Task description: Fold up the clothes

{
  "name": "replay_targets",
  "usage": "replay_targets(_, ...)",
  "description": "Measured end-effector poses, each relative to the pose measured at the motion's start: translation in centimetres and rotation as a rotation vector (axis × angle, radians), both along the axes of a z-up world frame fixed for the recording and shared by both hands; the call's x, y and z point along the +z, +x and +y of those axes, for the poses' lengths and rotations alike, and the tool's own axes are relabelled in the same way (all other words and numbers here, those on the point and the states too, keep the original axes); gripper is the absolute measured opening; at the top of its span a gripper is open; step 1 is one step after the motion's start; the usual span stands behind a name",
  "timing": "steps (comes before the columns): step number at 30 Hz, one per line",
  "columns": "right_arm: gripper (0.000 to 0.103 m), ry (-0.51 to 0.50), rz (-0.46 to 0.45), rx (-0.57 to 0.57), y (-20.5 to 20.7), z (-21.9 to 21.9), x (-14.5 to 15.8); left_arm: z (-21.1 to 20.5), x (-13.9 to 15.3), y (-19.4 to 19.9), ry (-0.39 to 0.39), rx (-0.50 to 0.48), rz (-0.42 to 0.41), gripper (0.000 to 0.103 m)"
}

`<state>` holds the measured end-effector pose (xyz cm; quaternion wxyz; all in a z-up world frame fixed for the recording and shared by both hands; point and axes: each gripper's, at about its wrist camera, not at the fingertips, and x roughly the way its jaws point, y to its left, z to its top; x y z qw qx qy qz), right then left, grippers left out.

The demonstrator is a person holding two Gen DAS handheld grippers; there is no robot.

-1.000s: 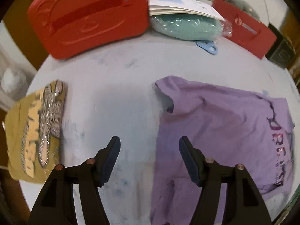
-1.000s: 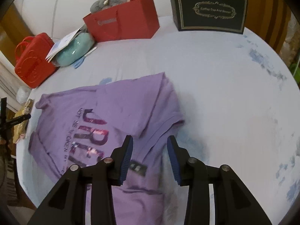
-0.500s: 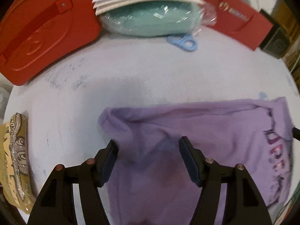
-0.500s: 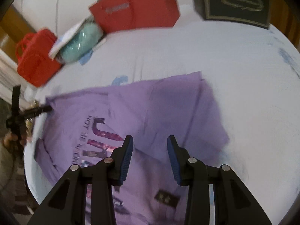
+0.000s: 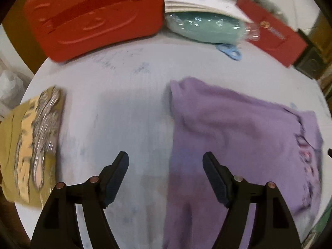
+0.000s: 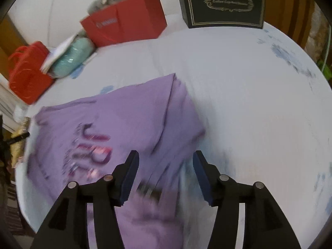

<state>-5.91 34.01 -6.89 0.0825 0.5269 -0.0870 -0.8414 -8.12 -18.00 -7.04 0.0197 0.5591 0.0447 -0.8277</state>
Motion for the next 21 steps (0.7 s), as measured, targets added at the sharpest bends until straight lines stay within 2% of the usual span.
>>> replay_targets(4,0.054,-0.049,0.007,-0.034,5.3,0.6,1.0,0.4,0.0,5.2,0.038,-0.022,-0.016,0.075)
replay_targets(6,0.055,-0.058,0.007,-0.049,7.8,0.7,1.0,0.9,-0.8,6.7,0.029,-0.038,-0.026,0.075)
replay_targets(10,0.055,-0.056,-0.020,-0.062,11.4,0.9,0.1,2.0,-3.0,8.1,0.037,-0.064,-0.050,0.075)
replay_targets(14,0.056,-0.050,-0.045,-0.074,13.5,1.2,-0.8,3.7,-3.4,7.5,0.021,-0.102,-0.024,0.075)
replay_targets(16,0.057,-0.055,-0.050,-0.081,14.4,1.5,-1.2,4.6,-3.4,7.1,0.007,-0.126,-0.007,0.065)
replay_targets(17,0.058,-0.057,-0.054,-0.082,14.6,1.6,-1.3,4.9,-3.6,6.9,-0.011,-0.132,-0.012,0.038)
replay_targets(18,0.058,-0.059,-0.057,-0.081,14.8,1.6,-1.5,5.2,-4.0,6.5,-0.034,-0.130,-0.036,0.002)
replay_targets(20,0.058,-0.065,-0.064,-0.055,15.0,1.1,-1.6,5.1,-4.7,6.4,-0.045,-0.113,-0.086,0.001)
replay_targets(21,0.050,-0.071,-0.064,-0.017,15.1,0.5,-1.5,4.9,-4.8,6.7,-0.051,-0.106,-0.092,0.001)
